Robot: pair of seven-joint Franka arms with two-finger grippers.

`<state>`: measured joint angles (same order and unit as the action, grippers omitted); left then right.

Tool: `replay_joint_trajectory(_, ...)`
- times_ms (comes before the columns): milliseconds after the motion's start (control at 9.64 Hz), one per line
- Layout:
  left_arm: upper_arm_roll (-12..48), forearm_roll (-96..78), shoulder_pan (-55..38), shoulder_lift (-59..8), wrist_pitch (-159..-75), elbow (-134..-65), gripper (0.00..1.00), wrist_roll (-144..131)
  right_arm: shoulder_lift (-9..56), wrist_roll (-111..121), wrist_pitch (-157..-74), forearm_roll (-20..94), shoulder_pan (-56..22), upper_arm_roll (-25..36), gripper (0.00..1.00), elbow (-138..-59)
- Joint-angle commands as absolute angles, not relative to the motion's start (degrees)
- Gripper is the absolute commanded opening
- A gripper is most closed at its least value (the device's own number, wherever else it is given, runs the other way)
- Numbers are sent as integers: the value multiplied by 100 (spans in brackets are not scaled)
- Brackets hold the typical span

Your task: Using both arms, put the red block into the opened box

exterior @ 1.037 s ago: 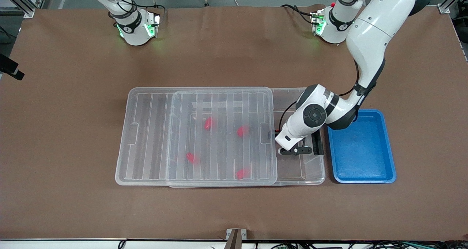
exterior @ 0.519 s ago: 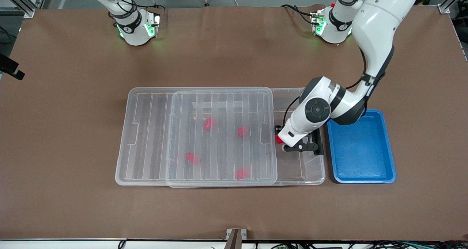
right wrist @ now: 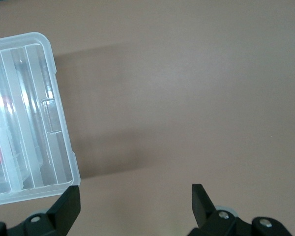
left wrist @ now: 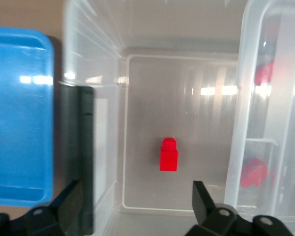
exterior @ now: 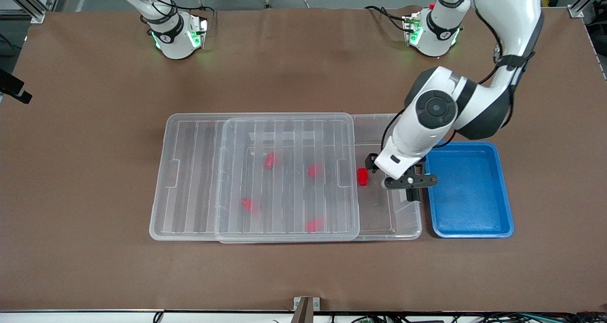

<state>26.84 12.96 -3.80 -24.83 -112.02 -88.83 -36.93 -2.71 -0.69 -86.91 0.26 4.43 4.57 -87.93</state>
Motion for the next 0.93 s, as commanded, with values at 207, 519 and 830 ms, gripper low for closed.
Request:
replay_joint_trajectory(207, 2725, 1389, 165, -1971, -10117, -8043, 100, -3194, -316, -17, -8648, 123, 457, 457, 100, -8798)
replay_joint_trajectory(519, 2742, 1345, 737, -1434, -9555, -7876, 100, -1711, -316, -18, -8648, 123, 457, 466, 100, -8798)
replay_joint_trajectory(830, 2716, 731, 1238, -811, -9099, -7884, 100, -880, -316, -18, -8648, 123, 457, 466, 100, -8798)
